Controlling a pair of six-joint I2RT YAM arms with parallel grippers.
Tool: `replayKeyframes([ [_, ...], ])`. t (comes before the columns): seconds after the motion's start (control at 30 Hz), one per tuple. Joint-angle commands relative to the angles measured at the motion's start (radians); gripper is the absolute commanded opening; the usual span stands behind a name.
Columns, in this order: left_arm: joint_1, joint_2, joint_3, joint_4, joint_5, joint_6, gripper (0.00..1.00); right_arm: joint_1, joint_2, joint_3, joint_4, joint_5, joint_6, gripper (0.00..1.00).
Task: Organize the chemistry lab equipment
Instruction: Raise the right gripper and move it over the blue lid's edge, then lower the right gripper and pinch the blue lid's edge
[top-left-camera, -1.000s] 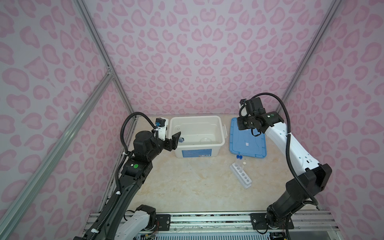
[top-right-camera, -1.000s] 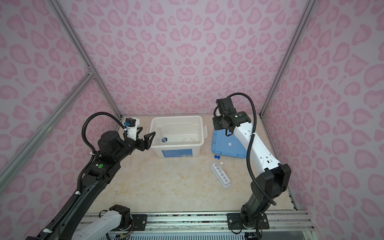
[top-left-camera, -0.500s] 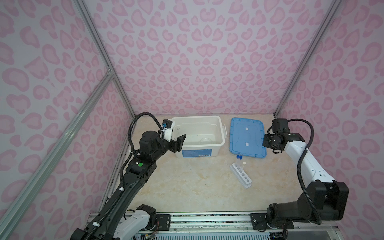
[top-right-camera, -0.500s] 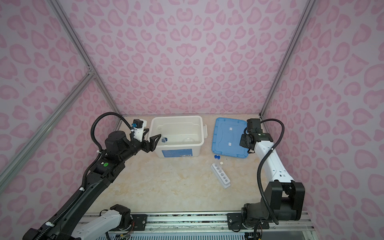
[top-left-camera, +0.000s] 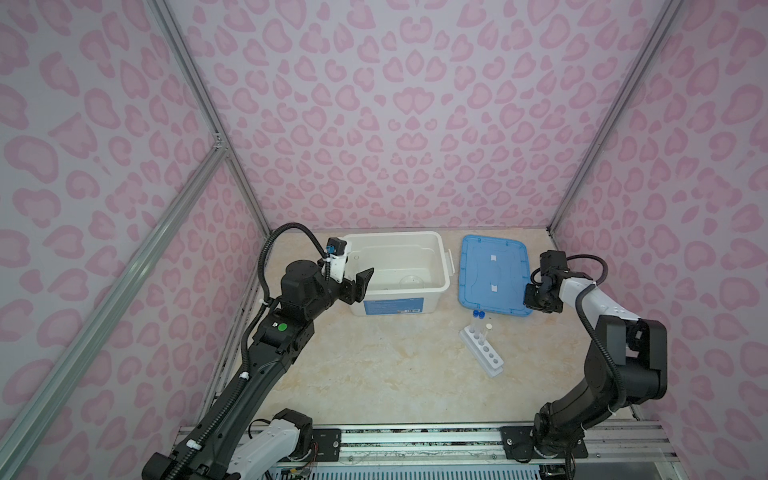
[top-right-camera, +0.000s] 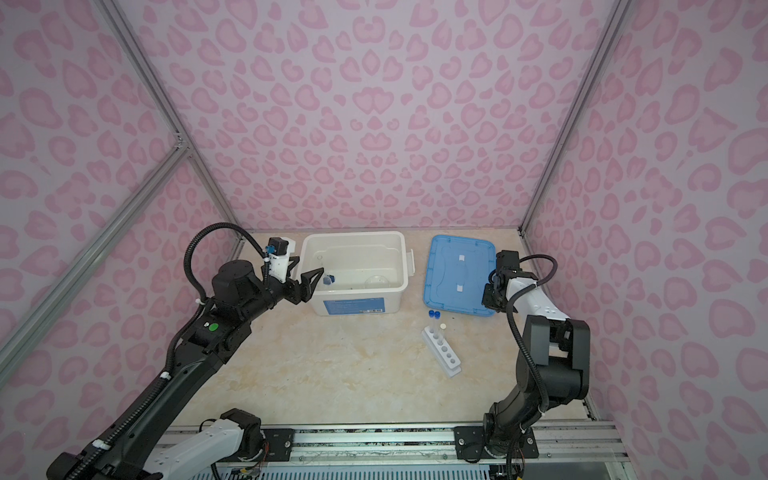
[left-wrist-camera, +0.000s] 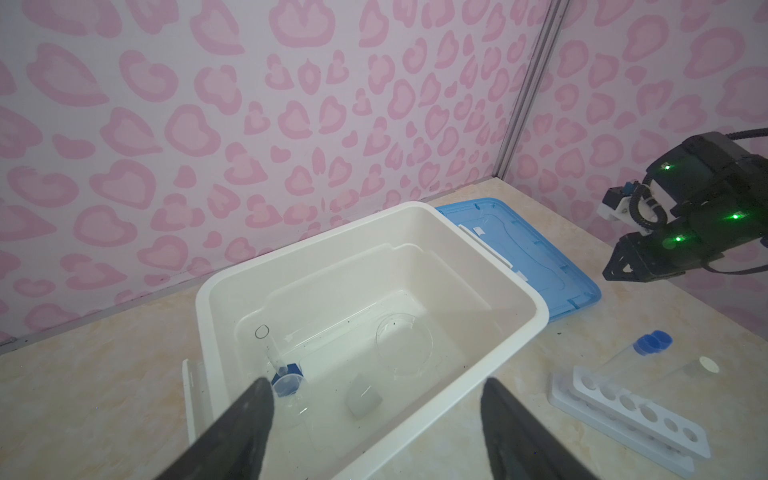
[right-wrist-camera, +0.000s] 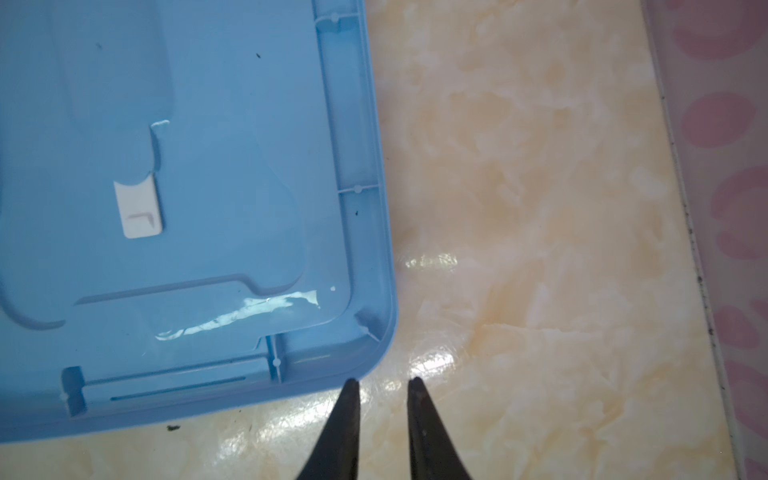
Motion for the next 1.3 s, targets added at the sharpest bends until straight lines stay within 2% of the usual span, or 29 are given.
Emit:
replayKeyframes([
  [0.0, 0.001, 0.005, 0.018, 0.001, -0.004, 0.0, 0.8, -0.009, 0.042, 0.012, 0.038, 0.008, -0.033, 0.23],
  [0.37, 0.0, 0.039, 0.051, -0.009, -0.006, -0.012, 0.8, -0.026, 0.131, 0.014, 0.096, -0.036, -0.033, 0.22],
  [0.67, -0.002, 0.055, 0.072, -0.024, -0.016, -0.003, 0.8, -0.031, 0.169, 0.031, 0.114, -0.027, -0.028, 0.2],
  [1.27, -0.005, 0.054, 0.067, -0.022, -0.017, -0.014, 0.8, -0.032, 0.191, 0.001, 0.159, -0.034, -0.006, 0.02],
])
